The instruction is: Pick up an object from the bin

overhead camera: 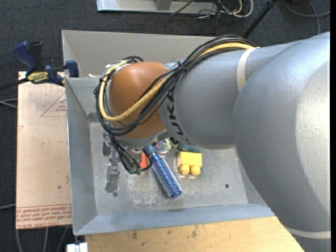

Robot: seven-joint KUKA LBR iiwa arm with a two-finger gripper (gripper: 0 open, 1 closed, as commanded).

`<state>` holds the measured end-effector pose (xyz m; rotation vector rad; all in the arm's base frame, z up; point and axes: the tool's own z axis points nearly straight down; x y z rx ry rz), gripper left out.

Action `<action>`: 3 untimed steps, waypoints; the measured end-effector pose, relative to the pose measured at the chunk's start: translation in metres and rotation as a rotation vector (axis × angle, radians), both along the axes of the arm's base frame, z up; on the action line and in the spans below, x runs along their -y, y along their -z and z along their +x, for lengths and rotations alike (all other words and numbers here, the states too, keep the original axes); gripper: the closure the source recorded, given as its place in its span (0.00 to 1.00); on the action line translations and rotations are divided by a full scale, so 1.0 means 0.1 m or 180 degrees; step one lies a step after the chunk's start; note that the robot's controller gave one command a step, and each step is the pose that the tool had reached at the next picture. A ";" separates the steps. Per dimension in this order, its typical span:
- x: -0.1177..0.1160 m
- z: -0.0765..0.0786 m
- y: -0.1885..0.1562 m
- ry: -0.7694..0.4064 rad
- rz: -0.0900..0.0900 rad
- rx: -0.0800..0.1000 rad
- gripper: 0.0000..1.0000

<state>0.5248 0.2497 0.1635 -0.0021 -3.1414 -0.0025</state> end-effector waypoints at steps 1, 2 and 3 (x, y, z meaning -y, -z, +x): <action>0.81 0.11 0.21 0.0153 -0.0017 -0.0005 0.00; 1.75 -0.07 0.13 -0.0739 -0.0011 -0.0002 0.00; 1.82 -0.34 0.88 -0.1731 -0.0002 0.0087 0.00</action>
Offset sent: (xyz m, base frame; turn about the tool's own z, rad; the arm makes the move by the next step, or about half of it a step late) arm 0.0095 -0.0755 -0.0192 0.0389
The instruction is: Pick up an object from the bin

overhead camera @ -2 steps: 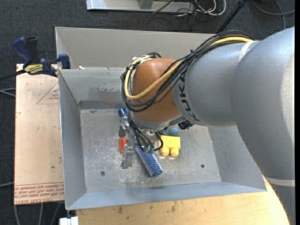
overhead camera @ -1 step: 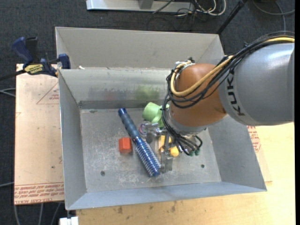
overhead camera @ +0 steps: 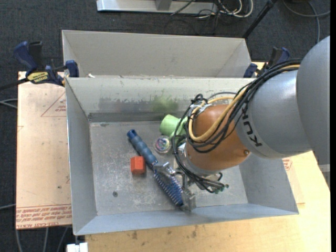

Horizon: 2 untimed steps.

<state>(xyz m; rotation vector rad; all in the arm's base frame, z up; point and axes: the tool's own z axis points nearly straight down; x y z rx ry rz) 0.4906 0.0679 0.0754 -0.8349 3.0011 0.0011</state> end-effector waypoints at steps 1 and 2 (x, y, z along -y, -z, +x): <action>0.02 -0.06 0.05 0.0004 -0.0017 -0.0073 1.00; -0.70 0.08 -0.70 0.0609 0.0003 -0.0063 1.00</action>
Offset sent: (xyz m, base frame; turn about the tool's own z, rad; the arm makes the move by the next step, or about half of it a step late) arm 0.0000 0.0000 0.0000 0.0000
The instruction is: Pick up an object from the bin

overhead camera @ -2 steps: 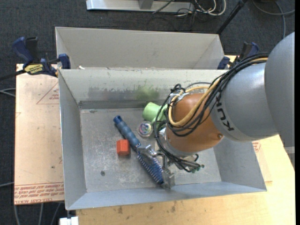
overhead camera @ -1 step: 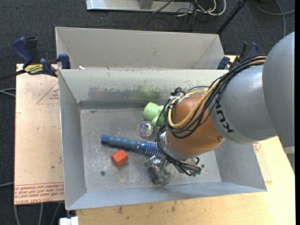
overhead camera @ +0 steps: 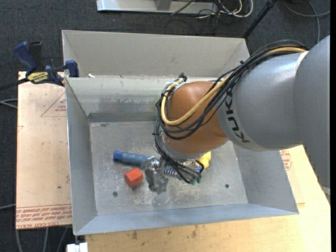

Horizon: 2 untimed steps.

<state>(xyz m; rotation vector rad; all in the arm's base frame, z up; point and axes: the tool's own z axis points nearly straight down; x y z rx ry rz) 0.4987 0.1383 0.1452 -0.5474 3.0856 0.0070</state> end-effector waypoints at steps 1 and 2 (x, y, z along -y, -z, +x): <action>-0.12 0.22 -0.76 -0.0428 -0.0010 0.0013 1.00; -0.33 0.16 -0.28 0.0379 -0.0014 -0.0031 1.00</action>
Offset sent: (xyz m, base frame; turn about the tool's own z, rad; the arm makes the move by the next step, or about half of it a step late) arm 0.0194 0.0107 0.0731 -0.1355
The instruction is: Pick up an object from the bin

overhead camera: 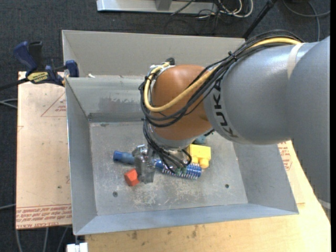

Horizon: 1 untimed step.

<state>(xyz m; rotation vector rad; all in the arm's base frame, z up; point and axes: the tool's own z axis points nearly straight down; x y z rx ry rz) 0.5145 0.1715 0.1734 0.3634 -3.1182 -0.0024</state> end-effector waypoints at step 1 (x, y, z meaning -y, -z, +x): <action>0.01 0.01 -0.01 0.0004 0.0000 0.0009 0.00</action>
Offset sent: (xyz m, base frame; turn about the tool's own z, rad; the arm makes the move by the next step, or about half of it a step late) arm 0.0000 0.0000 0.0000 0.0000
